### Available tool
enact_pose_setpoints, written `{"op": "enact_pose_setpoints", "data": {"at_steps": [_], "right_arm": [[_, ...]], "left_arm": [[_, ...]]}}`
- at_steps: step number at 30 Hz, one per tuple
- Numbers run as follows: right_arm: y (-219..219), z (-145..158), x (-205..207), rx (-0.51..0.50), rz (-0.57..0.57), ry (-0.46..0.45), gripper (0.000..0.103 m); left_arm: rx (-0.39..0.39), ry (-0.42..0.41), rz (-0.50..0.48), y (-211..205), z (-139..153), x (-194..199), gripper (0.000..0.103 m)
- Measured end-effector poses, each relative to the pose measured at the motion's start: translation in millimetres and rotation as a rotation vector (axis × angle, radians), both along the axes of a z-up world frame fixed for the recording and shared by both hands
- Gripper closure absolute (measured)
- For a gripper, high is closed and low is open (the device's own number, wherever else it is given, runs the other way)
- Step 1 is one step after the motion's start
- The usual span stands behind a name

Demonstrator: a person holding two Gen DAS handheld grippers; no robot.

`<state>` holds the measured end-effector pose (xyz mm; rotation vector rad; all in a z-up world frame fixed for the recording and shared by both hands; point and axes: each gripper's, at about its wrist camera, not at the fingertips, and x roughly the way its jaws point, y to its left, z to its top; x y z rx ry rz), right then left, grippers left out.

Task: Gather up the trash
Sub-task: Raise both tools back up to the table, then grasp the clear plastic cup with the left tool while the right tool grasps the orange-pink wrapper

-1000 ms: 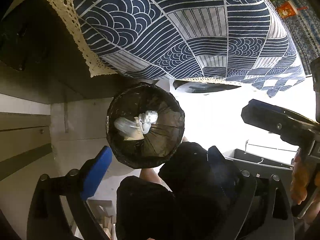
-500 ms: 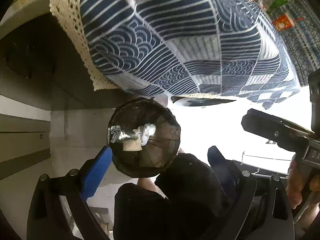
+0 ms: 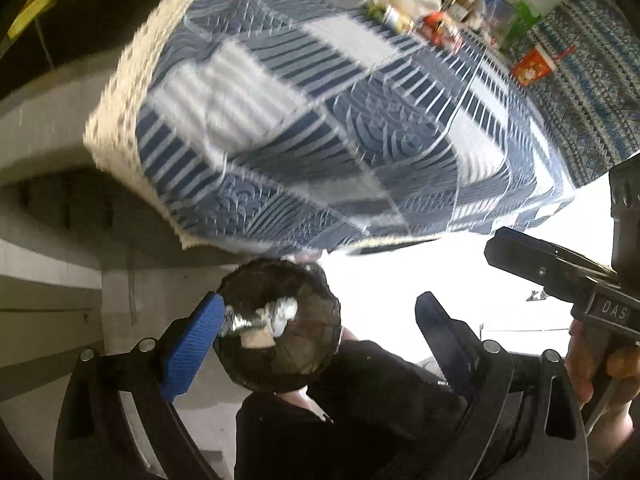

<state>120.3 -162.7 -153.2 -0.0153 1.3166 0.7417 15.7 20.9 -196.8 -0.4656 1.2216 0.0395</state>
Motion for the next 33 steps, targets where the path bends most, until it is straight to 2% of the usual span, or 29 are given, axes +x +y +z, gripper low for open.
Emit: {"op": "enact_pose_setpoints", "data": {"at_steps": [5, 6, 7, 15, 18, 20, 24, 27, 33], "right_arm": [[-5.3, 21.9, 16.1, 0.02, -0.01, -0.046, 0.036], [-5.8, 25.7, 19.4, 0.023, -0.01, -0.055, 0.032], [-7.3, 27.5, 22.6, 0.027, -0.01, -0.063, 0.023], [-4.4, 46.9, 56.4, 0.036, -0.002, -0.117, 0.022], [-3.3, 51.7, 70.2, 0.045, -0.003, -0.13, 0.013], [-2.4, 54.6, 78.9, 0.048, 0.001, -0.136, 0.013], [1.1, 58.5, 99.7, 0.048, 0.011, -0.147, 0.012], [2.8, 61.2, 114.0, 0.068, 0.015, -0.144, 0.005], [10.6, 58.3, 147.6, 0.062, 0.022, -0.136, 0.005]], "left_arm": [[0.006, -0.026, -0.033, -3.1, 21.5, 18.7, 0.01], [0.013, -0.034, -0.036, -3.6, 26.2, 22.6, 0.01], [0.018, -0.04, -0.039, -3.9, 29.4, 25.5, 0.01], [0.053, -0.093, -0.049, 2.1, 60.5, 61.8, 0.009], [0.061, -0.112, -0.044, 5.4, 70.9, 77.0, 0.009], [0.067, -0.121, -0.039, 7.9, 76.5, 87.8, 0.01], [0.078, -0.127, -0.041, 10.7, 84.1, 108.0, 0.009], [0.082, -0.128, -0.035, 12.1, 87.6, 123.8, 0.009], [0.091, -0.121, -0.01, 24.1, 89.9, 156.6, 0.009]]}}
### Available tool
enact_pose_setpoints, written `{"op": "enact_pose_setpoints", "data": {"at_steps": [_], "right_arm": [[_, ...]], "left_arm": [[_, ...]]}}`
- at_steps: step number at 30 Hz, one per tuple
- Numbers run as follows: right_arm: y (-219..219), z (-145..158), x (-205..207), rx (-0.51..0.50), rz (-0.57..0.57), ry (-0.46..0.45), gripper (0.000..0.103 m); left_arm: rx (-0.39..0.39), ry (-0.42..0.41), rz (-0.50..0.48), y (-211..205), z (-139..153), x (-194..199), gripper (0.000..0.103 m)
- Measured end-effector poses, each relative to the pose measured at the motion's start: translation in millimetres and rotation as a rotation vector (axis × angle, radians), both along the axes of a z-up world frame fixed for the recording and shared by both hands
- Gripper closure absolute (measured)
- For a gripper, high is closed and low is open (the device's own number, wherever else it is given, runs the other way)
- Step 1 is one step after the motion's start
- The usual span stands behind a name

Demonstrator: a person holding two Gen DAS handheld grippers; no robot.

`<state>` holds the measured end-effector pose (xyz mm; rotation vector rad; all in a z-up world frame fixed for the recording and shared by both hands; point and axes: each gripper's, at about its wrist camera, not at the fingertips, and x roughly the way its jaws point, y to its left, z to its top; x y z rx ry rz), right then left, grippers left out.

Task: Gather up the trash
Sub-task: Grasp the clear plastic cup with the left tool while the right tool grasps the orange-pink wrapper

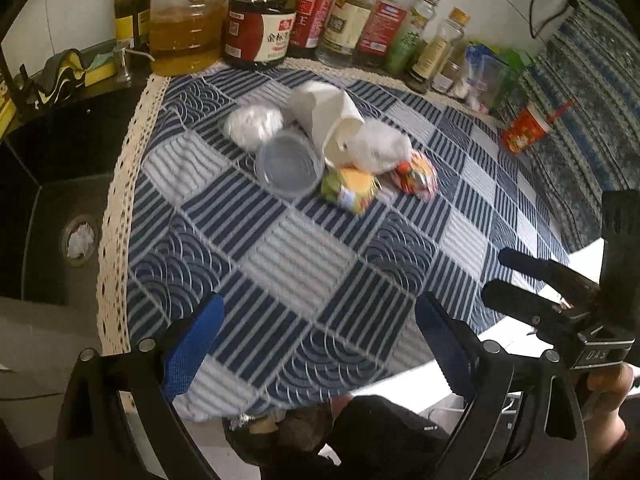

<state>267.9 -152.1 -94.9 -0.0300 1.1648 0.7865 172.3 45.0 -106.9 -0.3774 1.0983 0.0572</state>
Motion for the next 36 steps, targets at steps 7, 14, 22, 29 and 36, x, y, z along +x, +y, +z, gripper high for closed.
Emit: {"op": "enact_pose_setpoints", "data": {"at_steps": [7, 14, 22, 29, 36], "right_arm": [[7.4, -6.5, 39.3, -0.017, 0.007, 0.008, 0.005], [16.5, -13.9, 73.3, -0.01, 0.011, 0.024, 0.005], [27.0, -26.4, 97.3, -0.013, 0.035, 0.043, 0.005], [30.8, -42.4, 115.9, -0.029, 0.044, 0.062, 0.005], [37.8, -50.0, 126.1, -0.038, 0.076, 0.068, 0.013]], "left_arm": [[0.029, 0.023, 0.001, 10.7, -0.8, 38.2, 0.009], [0.085, 0.068, -0.038, 13.8, -14.8, 76.1, 0.01], [0.096, 0.104, -0.034, 22.4, -31.5, 104.0, 0.01], [0.082, 0.138, -0.013, 31.2, -45.7, 122.1, 0.01], [0.093, 0.164, -0.018, 34.1, -56.6, 133.7, 0.011]]}}
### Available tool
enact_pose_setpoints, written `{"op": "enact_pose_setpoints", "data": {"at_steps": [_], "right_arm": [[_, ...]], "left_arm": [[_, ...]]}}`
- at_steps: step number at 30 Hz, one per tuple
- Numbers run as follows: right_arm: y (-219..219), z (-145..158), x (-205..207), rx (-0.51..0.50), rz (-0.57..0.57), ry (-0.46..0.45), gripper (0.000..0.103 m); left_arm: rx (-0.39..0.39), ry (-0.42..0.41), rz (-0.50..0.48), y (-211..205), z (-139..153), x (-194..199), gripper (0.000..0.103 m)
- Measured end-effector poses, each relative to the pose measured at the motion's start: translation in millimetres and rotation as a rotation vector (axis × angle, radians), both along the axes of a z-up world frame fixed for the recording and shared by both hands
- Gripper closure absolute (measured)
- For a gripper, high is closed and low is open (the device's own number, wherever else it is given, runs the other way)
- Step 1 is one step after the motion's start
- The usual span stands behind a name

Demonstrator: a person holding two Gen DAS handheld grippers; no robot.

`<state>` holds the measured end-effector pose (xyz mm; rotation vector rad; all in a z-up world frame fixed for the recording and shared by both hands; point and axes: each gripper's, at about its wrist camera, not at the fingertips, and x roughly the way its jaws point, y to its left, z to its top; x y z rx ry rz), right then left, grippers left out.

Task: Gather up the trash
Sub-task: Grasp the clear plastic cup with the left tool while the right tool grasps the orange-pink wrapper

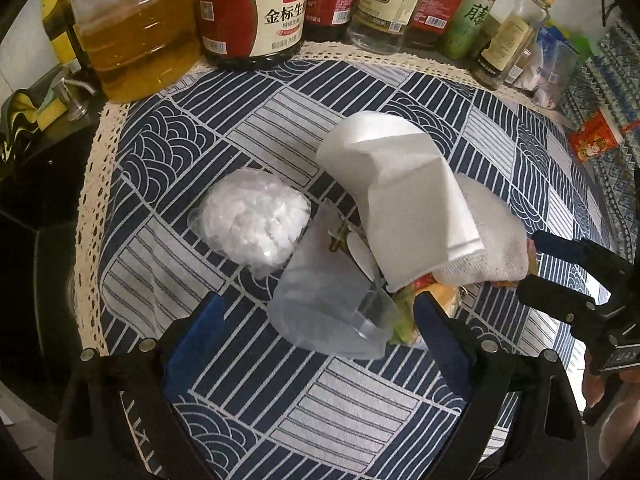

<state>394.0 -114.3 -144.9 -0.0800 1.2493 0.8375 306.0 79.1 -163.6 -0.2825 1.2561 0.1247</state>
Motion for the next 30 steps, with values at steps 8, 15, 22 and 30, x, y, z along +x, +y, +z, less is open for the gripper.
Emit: {"op": "enact_pose_setpoints", "data": {"at_steps": [8, 15, 22, 30], "right_arm": [[6.4, -5.8, 1.2, -0.026, 0.026, -0.007, 0.04], [9.1, -9.1, -2.3, -0.029, 0.051, -0.008, 0.053], [2.3, -2.9, -12.2, -0.021, 0.051, -0.025, 0.054], [-9.9, 7.4, -32.9, -0.019, 0.034, -0.041, 0.054]], "left_arm": [[0.003, -0.002, -0.006, 1.3, -2.7, 2.4, 0.039], [0.004, -0.001, -0.014, -2.1, -1.9, 1.6, 0.045], [0.001, -0.001, -0.018, -8.3, 2.4, -8.4, 0.045], [-0.01, -0.028, -0.009, -13.2, 12.9, -32.6, 0.045]]}}
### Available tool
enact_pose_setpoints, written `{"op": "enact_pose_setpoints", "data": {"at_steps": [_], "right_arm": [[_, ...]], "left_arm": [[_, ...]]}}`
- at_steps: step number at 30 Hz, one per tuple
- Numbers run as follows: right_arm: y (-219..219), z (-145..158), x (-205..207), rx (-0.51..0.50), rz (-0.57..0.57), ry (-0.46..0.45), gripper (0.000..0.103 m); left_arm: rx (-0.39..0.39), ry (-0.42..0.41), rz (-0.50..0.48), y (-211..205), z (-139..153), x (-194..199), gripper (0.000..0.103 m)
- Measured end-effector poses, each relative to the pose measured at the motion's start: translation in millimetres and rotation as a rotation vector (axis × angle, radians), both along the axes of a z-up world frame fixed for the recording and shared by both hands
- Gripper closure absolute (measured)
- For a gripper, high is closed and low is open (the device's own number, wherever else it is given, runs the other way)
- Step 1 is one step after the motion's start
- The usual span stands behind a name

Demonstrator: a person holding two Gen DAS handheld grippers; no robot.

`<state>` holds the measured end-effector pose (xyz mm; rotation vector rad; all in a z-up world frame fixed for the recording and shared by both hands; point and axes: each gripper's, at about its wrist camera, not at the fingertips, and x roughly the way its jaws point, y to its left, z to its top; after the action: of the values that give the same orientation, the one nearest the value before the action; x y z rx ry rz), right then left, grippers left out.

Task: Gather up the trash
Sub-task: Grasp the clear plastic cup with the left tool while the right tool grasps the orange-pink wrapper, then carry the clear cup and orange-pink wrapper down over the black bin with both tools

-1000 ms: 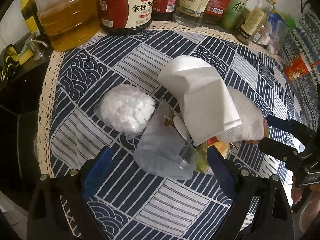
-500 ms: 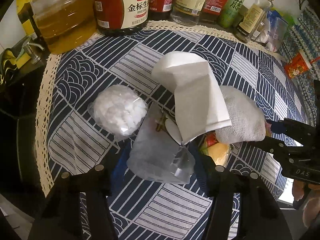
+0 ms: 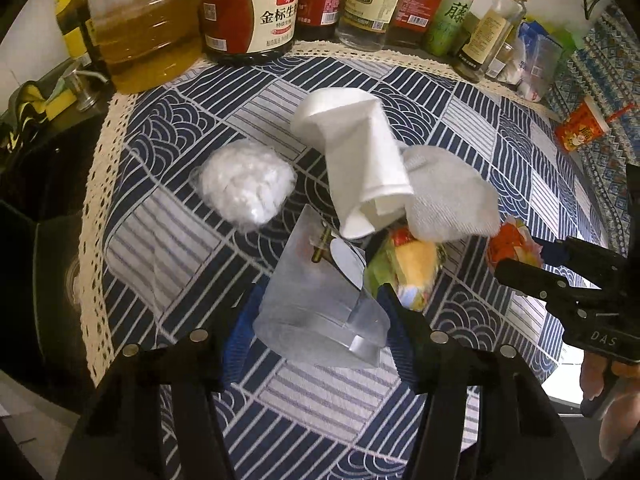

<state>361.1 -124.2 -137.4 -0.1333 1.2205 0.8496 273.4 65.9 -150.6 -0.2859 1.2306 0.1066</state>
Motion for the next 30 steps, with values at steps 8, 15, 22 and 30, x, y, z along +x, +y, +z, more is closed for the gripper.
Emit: {"op": "enact_pose_setpoints", "data": {"at_steps": [8, 15, 22, 30], "right_arm": [[-7.8, 12.9, -24.0, 0.002, -0.018, -0.019, 0.054], [-15.4, 23.1, -53.0, 0.0, -0.027, -0.04, 0.054], [-23.2, 34.3, -86.5, 0.006, -0.033, -0.059, 0.054], [-26.6, 42.6, -137.1, 0.013, -0.017, -0.077, 0.054]], "left_arm": [[-0.006, -0.028, -0.011, -8.7, 9.6, -26.0, 0.045], [-0.018, -0.055, -0.027, -18.9, 17.5, -49.8, 0.045], [-0.02, -0.089, -0.04, -29.0, 28.1, -78.9, 0.045], [-0.023, -0.111, -0.052, -38.6, 34.3, -122.7, 0.045]]}}
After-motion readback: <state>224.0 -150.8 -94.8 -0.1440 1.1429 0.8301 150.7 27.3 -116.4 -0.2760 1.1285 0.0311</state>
